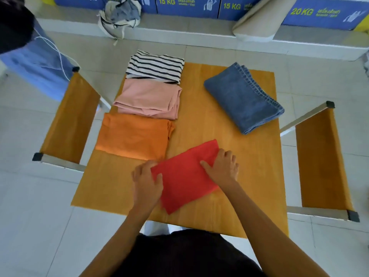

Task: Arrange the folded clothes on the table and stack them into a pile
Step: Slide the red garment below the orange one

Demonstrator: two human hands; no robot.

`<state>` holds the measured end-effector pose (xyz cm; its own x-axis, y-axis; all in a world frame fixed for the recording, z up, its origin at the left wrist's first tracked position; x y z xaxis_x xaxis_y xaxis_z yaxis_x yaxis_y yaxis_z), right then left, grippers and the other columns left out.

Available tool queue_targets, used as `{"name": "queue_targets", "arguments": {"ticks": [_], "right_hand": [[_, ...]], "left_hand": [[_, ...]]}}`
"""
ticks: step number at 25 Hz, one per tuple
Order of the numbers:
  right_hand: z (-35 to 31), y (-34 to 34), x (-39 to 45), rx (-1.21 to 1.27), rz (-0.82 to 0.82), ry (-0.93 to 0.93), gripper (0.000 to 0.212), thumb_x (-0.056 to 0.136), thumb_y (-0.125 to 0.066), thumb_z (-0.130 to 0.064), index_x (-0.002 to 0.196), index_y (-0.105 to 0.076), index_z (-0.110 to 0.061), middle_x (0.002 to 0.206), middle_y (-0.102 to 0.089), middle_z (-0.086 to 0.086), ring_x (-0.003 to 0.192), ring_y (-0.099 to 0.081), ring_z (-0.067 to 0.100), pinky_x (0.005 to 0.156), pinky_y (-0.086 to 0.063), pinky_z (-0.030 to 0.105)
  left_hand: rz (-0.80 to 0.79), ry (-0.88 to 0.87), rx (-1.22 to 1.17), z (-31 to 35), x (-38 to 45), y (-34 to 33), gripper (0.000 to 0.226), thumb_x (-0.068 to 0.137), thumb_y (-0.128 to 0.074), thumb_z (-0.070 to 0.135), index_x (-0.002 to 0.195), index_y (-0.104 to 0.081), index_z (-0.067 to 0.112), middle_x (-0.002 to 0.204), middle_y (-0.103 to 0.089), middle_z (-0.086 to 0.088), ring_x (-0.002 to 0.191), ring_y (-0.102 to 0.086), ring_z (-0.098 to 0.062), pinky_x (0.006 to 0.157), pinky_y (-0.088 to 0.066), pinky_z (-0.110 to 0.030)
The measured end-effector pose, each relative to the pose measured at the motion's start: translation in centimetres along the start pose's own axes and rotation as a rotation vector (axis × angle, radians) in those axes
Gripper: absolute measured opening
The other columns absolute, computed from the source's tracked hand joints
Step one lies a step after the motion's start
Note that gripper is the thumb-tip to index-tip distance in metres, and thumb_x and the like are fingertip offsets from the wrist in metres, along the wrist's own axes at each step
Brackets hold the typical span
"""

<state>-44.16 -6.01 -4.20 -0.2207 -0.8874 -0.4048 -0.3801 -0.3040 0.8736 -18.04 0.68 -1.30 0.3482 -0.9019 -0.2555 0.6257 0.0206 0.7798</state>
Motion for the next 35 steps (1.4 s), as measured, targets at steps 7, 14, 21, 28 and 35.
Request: {"name": "queue_targets", "arguments": {"ticks": [7, 14, 21, 28, 35], "right_hand": [[2.8, -2.8, -0.1, 0.291, -0.181, -0.139, 0.088, 0.064, -0.073, -0.073, 0.122, -0.054, -0.011, 0.120, -0.066, 0.011, 0.111, -0.063, 0.033, 0.088, -0.052, 0.043], [1.9, -3.2, -3.5, 0.728, -0.333, -0.131, 0.052, 0.071, -0.082, -0.054, 0.106, -0.074, -0.016, 0.097, -0.077, -0.003, 0.090, -0.072, 0.017, 0.080, -0.056, 0.034], [-7.1, -5.6, -8.8, 0.926, -0.480, -0.047, 0.031, 0.078, -0.079, -0.046, 0.100, -0.073, -0.025, 0.096, -0.078, -0.009, 0.084, -0.074, 0.004, 0.077, -0.059, 0.028], [-13.8, -9.9, -8.0, 0.488, -0.409, 0.035, 0.025, 0.086, -0.069, -0.036, 0.092, -0.071, -0.011, 0.084, -0.075, 0.008, 0.076, -0.072, 0.025, 0.076, -0.059, 0.047], [-13.2, -10.8, -7.6, 0.409, -0.325, -0.033, 0.024, 0.083, -0.070, -0.037, 0.085, -0.069, -0.013, 0.080, -0.075, 0.003, 0.075, -0.073, 0.022, 0.075, -0.058, 0.042]], "left_hand": [[-0.226, 0.531, -0.460, -4.3, -3.0, -3.2, 0.075, 0.071, -0.073, 0.061, 0.122, -0.055, 0.009, 0.114, -0.065, -0.001, 0.097, -0.063, -0.017, 0.076, -0.050, -0.030], [-0.422, 0.430, -0.664, -2.7, -0.8, -1.0, 0.059, 0.066, -0.081, 0.053, 0.114, -0.069, 0.022, 0.100, -0.076, 0.006, 0.090, -0.073, -0.012, 0.078, -0.057, -0.030], [-0.341, 0.347, -0.611, -8.4, 1.9, 8.5, 0.048, 0.069, -0.076, 0.059, 0.108, -0.068, 0.032, 0.101, -0.075, 0.008, 0.092, -0.072, -0.018, 0.078, -0.059, -0.037], [-0.182, 0.361, -0.319, -17.2, 6.2, 12.0, 0.065, 0.086, -0.060, 0.055, 0.134, -0.053, 0.011, 0.129, -0.062, -0.012, 0.112, -0.060, -0.035, 0.098, -0.049, -0.052], [-0.095, 0.220, 0.036, -17.3, 10.0, 12.4, 0.059, 0.090, -0.058, 0.048, 0.137, -0.046, 0.014, 0.135, -0.057, -0.013, 0.121, -0.055, -0.036, 0.099, -0.046, -0.054]]}}
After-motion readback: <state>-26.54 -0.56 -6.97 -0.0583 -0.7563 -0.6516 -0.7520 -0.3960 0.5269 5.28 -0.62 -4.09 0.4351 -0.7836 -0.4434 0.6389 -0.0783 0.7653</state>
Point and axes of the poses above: each hand's wrist, its own x-axis towards the middle knuckle, its own y-axis out of the back of the hand, z = x × y, the point moved 7 cm from there along x, towards the middle knuckle
